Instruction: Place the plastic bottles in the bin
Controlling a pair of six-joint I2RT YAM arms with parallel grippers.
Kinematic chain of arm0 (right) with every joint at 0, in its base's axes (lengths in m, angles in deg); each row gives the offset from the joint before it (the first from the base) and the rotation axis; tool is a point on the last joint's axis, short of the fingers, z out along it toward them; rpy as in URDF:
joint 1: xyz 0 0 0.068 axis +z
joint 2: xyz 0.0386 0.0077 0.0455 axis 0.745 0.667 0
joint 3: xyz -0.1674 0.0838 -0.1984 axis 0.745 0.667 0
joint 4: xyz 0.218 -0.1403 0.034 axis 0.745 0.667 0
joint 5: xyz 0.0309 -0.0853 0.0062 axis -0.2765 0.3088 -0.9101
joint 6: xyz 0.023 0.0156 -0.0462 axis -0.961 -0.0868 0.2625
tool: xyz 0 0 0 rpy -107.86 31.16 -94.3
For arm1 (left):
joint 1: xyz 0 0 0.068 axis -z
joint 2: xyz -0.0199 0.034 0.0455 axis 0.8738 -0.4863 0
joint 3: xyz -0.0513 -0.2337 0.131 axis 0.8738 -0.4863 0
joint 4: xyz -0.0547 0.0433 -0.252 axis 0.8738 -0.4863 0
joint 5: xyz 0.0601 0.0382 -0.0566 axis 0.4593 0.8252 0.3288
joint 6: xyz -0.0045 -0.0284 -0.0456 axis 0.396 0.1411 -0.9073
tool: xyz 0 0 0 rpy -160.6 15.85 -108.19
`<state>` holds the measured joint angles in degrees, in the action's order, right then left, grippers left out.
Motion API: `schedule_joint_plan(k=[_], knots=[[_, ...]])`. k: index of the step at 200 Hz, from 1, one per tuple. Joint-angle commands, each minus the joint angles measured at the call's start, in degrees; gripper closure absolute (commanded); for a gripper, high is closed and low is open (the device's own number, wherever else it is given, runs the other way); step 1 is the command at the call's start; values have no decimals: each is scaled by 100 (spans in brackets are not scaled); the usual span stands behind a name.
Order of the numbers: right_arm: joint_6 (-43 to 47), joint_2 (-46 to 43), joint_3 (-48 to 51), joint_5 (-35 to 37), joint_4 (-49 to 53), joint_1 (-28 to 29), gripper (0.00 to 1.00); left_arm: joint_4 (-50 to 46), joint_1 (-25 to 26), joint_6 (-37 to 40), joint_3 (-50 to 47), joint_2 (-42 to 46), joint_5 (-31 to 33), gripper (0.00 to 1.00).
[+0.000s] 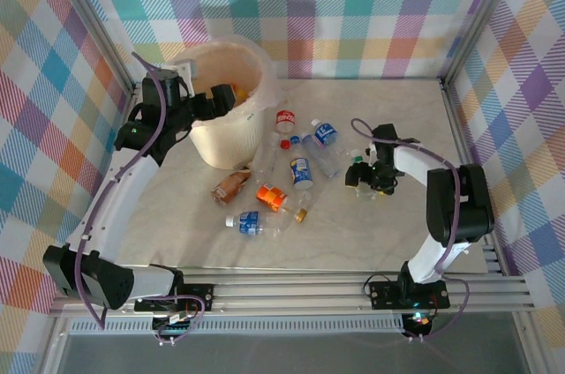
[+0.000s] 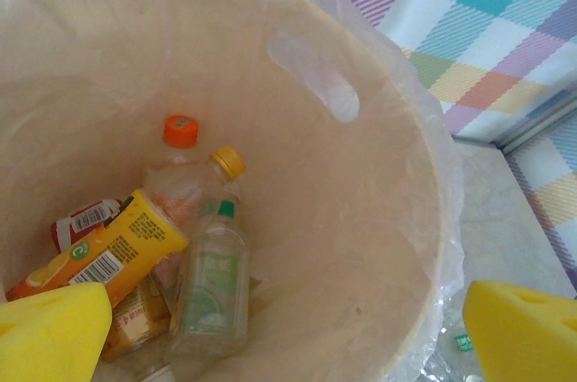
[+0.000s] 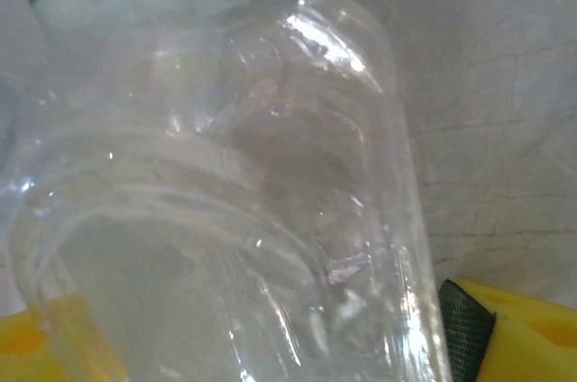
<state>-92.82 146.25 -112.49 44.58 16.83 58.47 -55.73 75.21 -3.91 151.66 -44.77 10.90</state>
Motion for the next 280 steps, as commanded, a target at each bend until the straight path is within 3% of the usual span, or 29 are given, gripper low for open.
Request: schedule_joint_plan(k=[1,90,161,229,280], knots=[[-104,124,-150,327,137,80,18,257,90,-169,-118,255,195,0],[-95,-187,-36,725,67,285,41,697,116,-489,-617,755,688,0],[92,-1778,197,603,-209,647,51,1161,215,-752,-775,828,301,0],[60,-3584,721,-792,-1659,1074,53,1429,1528,-697,-298,-184,-293,0],[-112,-4018,980,-1379,-2509,1319,52,1723,2342,-715,177,-951,-846,1]])
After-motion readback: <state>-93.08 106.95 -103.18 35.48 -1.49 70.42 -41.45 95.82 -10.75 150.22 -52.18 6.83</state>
